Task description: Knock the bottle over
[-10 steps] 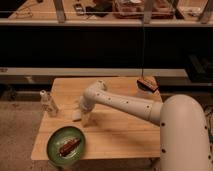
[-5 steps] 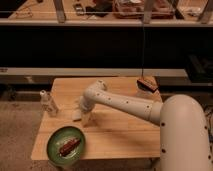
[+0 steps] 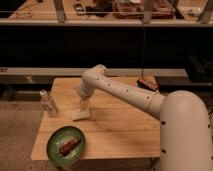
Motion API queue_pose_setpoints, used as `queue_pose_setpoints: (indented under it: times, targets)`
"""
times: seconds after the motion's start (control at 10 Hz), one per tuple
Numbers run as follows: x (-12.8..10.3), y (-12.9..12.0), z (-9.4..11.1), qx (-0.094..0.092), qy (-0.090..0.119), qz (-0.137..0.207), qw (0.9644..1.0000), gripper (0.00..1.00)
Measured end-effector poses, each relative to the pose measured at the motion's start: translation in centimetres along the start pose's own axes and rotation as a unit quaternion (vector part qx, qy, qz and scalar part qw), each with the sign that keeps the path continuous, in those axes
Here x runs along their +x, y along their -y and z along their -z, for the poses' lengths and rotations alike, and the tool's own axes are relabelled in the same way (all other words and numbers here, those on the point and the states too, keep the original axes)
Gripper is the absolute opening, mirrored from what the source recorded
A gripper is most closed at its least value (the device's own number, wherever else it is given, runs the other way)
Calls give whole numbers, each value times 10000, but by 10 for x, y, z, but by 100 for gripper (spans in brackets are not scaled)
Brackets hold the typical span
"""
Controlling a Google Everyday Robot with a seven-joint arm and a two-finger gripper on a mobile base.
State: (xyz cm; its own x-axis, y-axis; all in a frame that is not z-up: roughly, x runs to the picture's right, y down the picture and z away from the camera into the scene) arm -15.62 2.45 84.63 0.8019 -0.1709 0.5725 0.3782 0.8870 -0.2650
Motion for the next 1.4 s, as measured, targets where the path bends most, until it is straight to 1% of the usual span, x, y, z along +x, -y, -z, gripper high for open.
queue_pose_setpoints:
  times: [0.2,0.3,0.8,1.0,1.1,1.2,1.3,1.4]
  targets:
    - [4,25,17,71,-211,260,9994,80]
    - [6,26,18,70,-232,275,9993,80]
    - [6,26,18,70,-226,281,9993,80]
    - [0,38,14,103,-121,463,9988,80]
    - [-8,53,9,179,-35,664,9976,77]
    - [-15,75,6,326,55,905,9953,68]
    - [-18,99,5,526,133,1141,9920,56]
    - [-20,114,6,662,179,1291,9893,48]
